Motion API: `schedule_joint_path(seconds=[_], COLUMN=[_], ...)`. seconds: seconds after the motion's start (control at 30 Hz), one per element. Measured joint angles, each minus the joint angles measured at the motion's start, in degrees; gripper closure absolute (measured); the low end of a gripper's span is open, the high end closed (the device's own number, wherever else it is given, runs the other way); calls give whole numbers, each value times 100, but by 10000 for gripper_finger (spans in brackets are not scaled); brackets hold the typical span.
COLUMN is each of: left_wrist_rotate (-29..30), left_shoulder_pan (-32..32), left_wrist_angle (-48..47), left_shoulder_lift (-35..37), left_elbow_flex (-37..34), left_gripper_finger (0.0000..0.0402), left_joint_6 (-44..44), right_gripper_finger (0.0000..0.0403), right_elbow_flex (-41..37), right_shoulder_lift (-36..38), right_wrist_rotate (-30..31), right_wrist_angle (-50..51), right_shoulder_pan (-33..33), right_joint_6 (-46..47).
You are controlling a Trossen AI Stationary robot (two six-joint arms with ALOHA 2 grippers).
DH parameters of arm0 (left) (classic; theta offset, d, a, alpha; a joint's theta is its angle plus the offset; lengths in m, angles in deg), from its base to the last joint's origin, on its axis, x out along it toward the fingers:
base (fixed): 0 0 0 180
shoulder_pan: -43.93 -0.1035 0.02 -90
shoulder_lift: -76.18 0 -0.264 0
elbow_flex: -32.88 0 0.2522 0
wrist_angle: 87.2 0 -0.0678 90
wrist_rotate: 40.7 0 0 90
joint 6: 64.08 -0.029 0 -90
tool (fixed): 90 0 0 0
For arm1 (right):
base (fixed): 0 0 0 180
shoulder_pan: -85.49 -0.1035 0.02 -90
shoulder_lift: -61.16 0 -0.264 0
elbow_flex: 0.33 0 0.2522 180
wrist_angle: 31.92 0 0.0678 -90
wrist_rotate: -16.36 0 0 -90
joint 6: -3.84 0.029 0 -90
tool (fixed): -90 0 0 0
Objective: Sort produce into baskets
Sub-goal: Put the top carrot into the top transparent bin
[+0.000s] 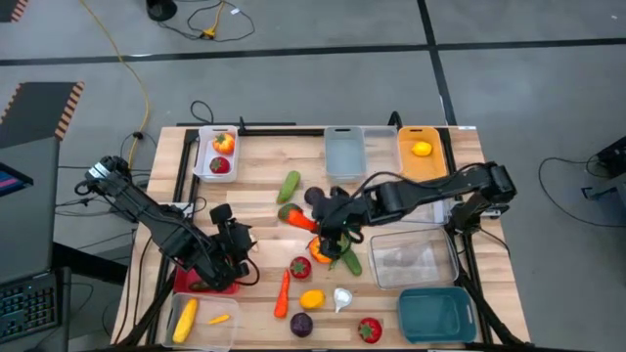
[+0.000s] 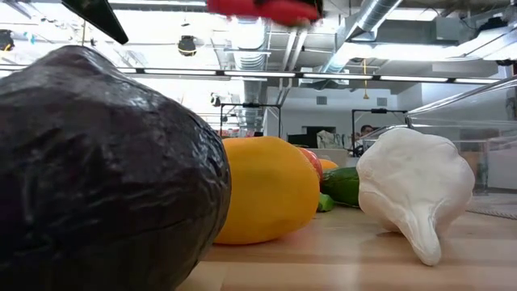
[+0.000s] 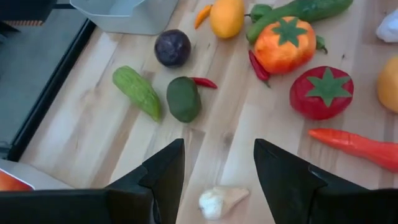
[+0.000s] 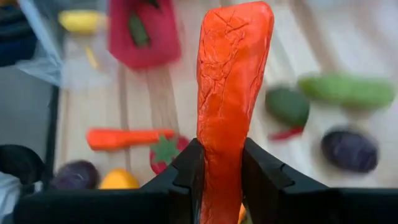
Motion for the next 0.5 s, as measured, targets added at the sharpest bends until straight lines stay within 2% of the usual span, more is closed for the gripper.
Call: schedule_joint_path(seconds=[0.23,0.5], left_wrist_rotate=[0,-1], left_shoulder_pan=[-2,-2], left_wrist_angle=[0,1], left_shoulder_lift=[0,0], left_elbow_flex=[0,0], left_gripper_finger=[221,221], left_joint_6=[21,73], right_gripper_finger=[289,289], right_elbow_flex=[-1474,-1947], right_shoulder_lift=[-4,-140], right_wrist_rotate=[-398,-410], right_wrist_angle=[-1223,-1474], right_shoulder_pan=[82,112], right_joint_6=[886,960])
